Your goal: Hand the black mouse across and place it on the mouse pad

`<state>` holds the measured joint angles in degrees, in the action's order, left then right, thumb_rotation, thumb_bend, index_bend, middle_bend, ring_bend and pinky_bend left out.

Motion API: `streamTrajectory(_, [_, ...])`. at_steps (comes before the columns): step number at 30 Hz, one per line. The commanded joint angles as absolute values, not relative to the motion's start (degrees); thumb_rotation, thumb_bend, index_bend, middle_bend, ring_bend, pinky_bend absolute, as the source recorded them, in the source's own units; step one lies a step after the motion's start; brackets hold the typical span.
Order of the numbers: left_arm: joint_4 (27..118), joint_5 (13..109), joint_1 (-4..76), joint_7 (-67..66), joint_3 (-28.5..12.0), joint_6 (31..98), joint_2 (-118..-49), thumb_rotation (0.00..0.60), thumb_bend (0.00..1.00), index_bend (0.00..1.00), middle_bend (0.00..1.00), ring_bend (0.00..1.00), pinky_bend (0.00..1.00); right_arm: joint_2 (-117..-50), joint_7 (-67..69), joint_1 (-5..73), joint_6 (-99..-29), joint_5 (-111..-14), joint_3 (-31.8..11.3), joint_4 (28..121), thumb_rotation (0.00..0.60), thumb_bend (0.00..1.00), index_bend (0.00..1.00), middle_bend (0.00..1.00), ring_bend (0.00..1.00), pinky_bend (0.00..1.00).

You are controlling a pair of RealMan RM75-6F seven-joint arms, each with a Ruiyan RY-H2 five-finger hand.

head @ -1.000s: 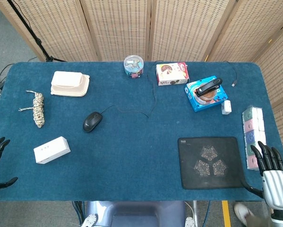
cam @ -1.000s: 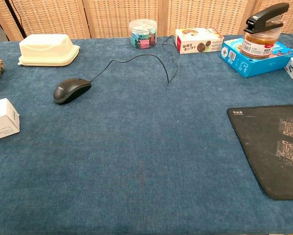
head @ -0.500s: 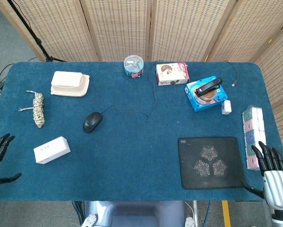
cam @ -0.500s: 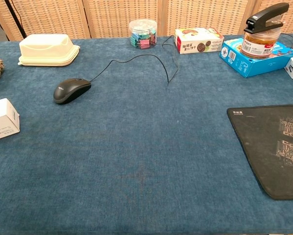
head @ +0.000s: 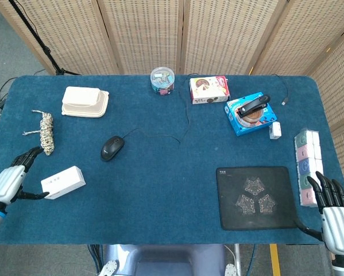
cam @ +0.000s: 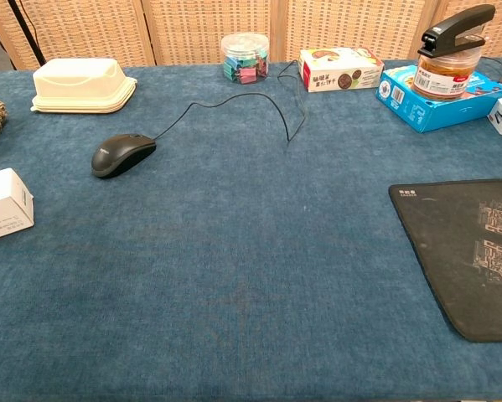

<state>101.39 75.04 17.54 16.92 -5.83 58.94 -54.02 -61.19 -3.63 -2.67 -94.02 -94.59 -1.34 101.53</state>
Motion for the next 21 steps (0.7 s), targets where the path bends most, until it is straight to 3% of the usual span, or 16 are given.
streamTrajectory(1, [100.0, 67.4, 23.3, 18.2, -9.3, 51.2, -56.1, 0.6, 0.05, 0.0, 0.0, 0.0, 0.0, -61.2, -3.6, -2.6, -93.8, -94.5, -1.3, 101.5, 0.6, 0.0, 0.0, 0.0, 0.0, 0.0])
streamTrajectory(9, [95.2, 51.9, 33.4, 10.1, -12.2, 43.2, -63.8, 0.6, 0.05, 0.0, 0.0, 0.0, 0.0, -61.0, -3.0, -2.3, -93.2, -93.6, -1.6, 101.5, 0.6, 0.0, 0.0, 0.0, 0.0, 0.0])
streamTrajectory(21, [89.1, 31.9, 44.3, -7.2, -11.9, 48.4, -76.1, 0.6, 0.05, 0.0, 0.0, 0.0, 0.04, -60.3, -1.0, -2.0, -92.5, -92.3, -2.0, 101.5, 0.6, 0.0, 0.0, 0.0, 0.0, 0.0])
